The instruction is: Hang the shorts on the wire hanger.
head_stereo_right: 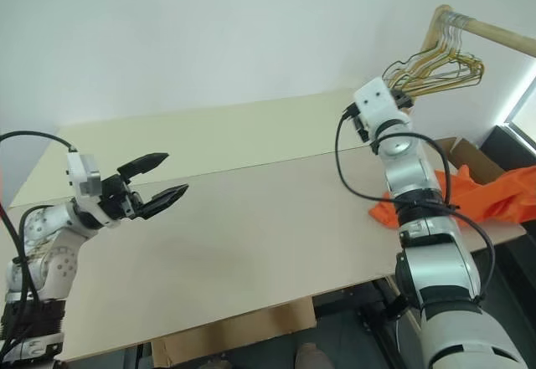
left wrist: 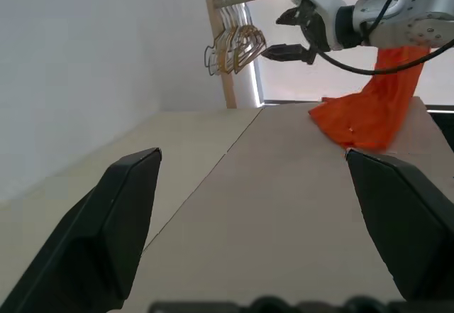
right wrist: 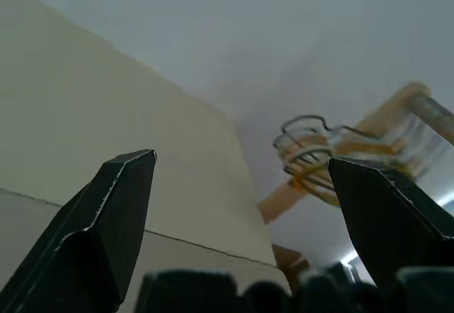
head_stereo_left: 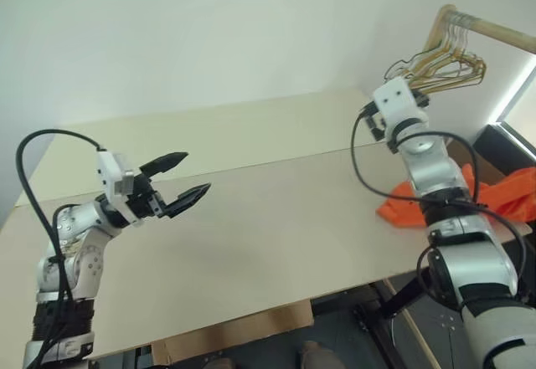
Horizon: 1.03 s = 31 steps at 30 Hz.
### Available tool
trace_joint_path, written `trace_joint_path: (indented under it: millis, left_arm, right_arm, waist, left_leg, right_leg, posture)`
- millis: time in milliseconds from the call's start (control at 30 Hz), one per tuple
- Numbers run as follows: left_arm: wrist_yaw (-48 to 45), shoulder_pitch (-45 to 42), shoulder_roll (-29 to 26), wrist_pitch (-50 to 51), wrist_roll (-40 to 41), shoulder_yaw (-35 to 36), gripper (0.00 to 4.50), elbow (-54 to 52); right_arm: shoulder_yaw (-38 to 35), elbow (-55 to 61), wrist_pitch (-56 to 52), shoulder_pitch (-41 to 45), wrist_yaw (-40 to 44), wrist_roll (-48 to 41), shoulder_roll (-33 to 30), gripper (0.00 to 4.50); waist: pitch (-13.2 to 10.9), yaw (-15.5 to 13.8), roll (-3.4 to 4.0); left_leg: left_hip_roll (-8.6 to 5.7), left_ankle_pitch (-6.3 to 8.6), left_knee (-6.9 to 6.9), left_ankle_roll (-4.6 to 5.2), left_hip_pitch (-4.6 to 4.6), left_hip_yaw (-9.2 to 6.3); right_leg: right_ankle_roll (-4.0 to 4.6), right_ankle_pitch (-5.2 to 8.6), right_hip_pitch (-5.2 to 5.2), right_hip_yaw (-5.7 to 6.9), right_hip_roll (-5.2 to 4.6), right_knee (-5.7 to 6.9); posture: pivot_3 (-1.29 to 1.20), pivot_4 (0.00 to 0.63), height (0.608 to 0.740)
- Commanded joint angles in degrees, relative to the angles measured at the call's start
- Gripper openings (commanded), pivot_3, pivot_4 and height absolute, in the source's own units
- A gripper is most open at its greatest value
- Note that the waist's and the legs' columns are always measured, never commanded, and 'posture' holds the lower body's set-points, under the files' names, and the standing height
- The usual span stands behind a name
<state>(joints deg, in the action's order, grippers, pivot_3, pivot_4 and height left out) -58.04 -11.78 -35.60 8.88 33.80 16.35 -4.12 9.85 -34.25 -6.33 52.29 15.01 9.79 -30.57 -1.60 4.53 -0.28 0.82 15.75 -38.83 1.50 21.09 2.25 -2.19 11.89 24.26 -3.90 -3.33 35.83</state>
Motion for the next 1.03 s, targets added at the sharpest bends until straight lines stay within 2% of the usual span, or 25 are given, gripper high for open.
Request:
trace_joint_path:
  millis: [33, 200, 433, 633, 1033]
  left_arm:
    - [0.9, 2.5, -1.8, 0.1, -0.1, 2.3, 4.5, -4.0]
    - [2.5, 6.9, -3.4, 1.8, -0.1, 3.4, 4.5, -6.9]
    - [4.0, 14.4, -5.0, 1.4, -2.9, 4.7, 4.5, -9.9]
    - [1.8, 16.7, -8.2, 3.6, -1.8, 5.0, 4.5, -11.9]
    - [2.6, 19.6, -7.7, 4.5, -1.0, 5.5, 4.5, -14.4]
  right_arm:
    - [1.9, 12.5, 2.9, -4.6, 12.0, -2.7, -1.8, 4.48]
    - [2.8, 20.5, 3.7, -10.5, 23.0, -4.0, -4.6, 4.48]
    - [2.7, 20.7, 9.1, -13.4, 33.8, -4.7, -9.6, 4.48]
    - [3.2, 16.4, 14.2, -14.4, 34.0, -1.7, -10.0, 4.48]
    - [3.1, 15.5, 15.8, -15.0, 32.6, 0.8, -8.4, 4.48]
  waist:
    - [0.0, -1.3, -0.01]
    - [0.0, -4.6, -0.08]
    - [0.0, -7.2, -0.2]
    - [0.0, -8.2, -0.38]
    - [-0.1, -9.0, -0.46]
  left_leg:
    - [0.0, 0.0, 0.0, 0.0, 0.0, 0.01]
    - [-0.01, 0.01, -0.03, 0.0, 0.02, 0.04]
    - [0.01, 0.01, -0.04, 0.0, -0.08, 0.11]
    - [0.06, 0.0, -0.03, -0.01, -0.06, 0.45]
    - [0.06, 0.0, -0.02, -0.01, -0.02, 0.47]
  right_leg:
    - [0.0, 0.0, 0.0, 0.0, 0.0, 0.0]
    - [0.01, 0.0, 0.02, 0.04, -0.07, -0.02]
    - [0.09, 0.02, -0.02, 0.12, 0.02, 0.02]
    - [0.21, 0.03, -0.01, 0.23, 0.08, 0.03]
    - [0.2, 0.03, 0.0, 0.23, 0.07, -0.01]
  posture:
    - [0.13, 0.0, 0.74]
    - [0.15, 0.0, 0.74]
    - [0.2, 0.0, 0.74]
    - [0.22, 0.0, 0.74]
    - [0.25, 0.0, 0.74]
